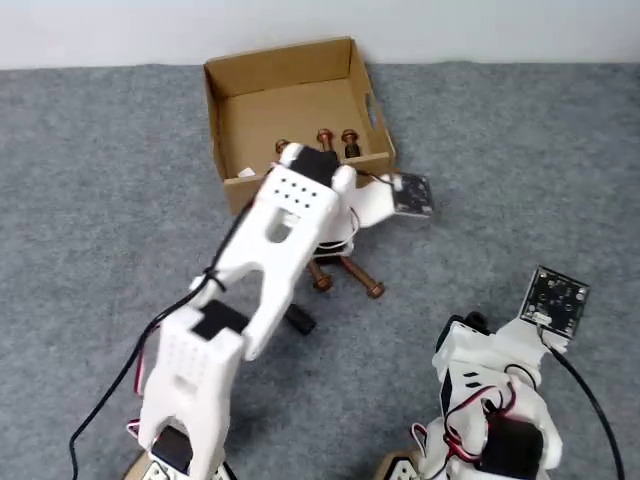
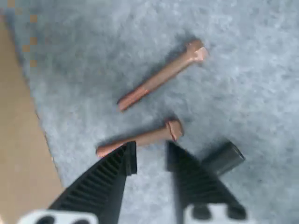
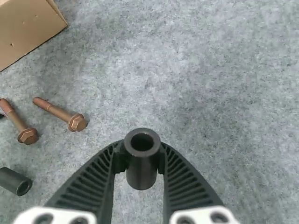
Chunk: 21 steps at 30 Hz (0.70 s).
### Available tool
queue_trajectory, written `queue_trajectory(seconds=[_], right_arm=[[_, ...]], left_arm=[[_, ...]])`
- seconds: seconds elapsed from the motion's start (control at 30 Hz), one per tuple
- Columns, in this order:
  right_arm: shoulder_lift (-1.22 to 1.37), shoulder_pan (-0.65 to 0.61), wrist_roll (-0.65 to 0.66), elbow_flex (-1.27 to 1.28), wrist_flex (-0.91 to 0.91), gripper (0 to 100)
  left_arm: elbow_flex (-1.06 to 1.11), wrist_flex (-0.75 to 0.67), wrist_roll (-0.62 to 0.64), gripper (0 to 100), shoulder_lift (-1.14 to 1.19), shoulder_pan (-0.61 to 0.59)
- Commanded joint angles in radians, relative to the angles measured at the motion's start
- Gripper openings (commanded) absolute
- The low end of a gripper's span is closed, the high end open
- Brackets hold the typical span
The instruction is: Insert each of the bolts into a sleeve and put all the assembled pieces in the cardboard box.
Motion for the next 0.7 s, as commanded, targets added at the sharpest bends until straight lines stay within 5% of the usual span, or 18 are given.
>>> queue_trajectory(seconds=[0.0,0.67], right_arm=[[0.002,0.013,0.011,-0.006,-0.024,0.8],[0.001,0.013,0.011,-0.006,-0.024,0.8]], left_arm=[[-0.202,0.057,-0.026,20,0.089,0.015],[-0.532,0.057,-0.025,20,0.463,0.135]])
